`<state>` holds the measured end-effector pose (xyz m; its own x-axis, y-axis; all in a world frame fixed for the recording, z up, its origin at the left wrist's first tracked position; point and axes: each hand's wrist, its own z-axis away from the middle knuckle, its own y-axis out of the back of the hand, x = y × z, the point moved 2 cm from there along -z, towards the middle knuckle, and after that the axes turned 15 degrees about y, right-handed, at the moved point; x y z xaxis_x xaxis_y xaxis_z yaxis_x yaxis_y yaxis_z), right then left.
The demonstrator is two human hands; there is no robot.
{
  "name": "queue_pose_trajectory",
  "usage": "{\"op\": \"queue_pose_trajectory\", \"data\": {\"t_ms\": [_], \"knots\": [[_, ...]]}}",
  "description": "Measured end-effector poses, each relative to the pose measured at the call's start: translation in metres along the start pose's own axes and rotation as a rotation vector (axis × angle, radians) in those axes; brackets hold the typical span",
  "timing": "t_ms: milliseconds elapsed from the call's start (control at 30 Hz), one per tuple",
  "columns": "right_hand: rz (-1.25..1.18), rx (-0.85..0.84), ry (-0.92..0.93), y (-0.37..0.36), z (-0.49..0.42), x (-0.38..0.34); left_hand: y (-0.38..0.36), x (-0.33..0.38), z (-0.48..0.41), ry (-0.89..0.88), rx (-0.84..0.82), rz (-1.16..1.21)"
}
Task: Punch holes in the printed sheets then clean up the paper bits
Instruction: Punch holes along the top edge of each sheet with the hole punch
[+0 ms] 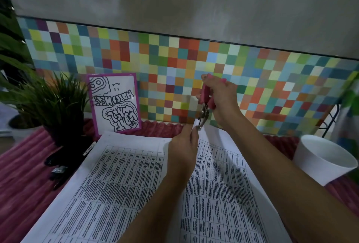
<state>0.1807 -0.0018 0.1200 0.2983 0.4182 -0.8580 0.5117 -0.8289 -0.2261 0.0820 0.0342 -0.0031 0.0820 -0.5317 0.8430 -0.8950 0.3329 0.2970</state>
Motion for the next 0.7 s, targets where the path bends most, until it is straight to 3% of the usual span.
{"op": "queue_pose_trajectory", "data": {"t_ms": [167, 267, 467, 700], "knots": [[0.052, 0.093, 0.078, 0.004, 0.002, 0.002, 0.001, -0.003, -0.002, 0.037, -0.003, 0.018], [0.12, 0.064, 0.112, 0.007, 0.004, 0.003, 0.001, -0.007, -0.003, 0.047, 0.0, 0.005], [0.142, 0.059, -0.02, 0.01, -0.007, 0.002, -0.001, -0.008, -0.001, 0.037, -0.046, 0.011], [0.043, -0.12, -0.114, 0.008, -0.009, -0.004, 0.0, -0.009, -0.001, 0.032, -0.043, 0.124]]}}
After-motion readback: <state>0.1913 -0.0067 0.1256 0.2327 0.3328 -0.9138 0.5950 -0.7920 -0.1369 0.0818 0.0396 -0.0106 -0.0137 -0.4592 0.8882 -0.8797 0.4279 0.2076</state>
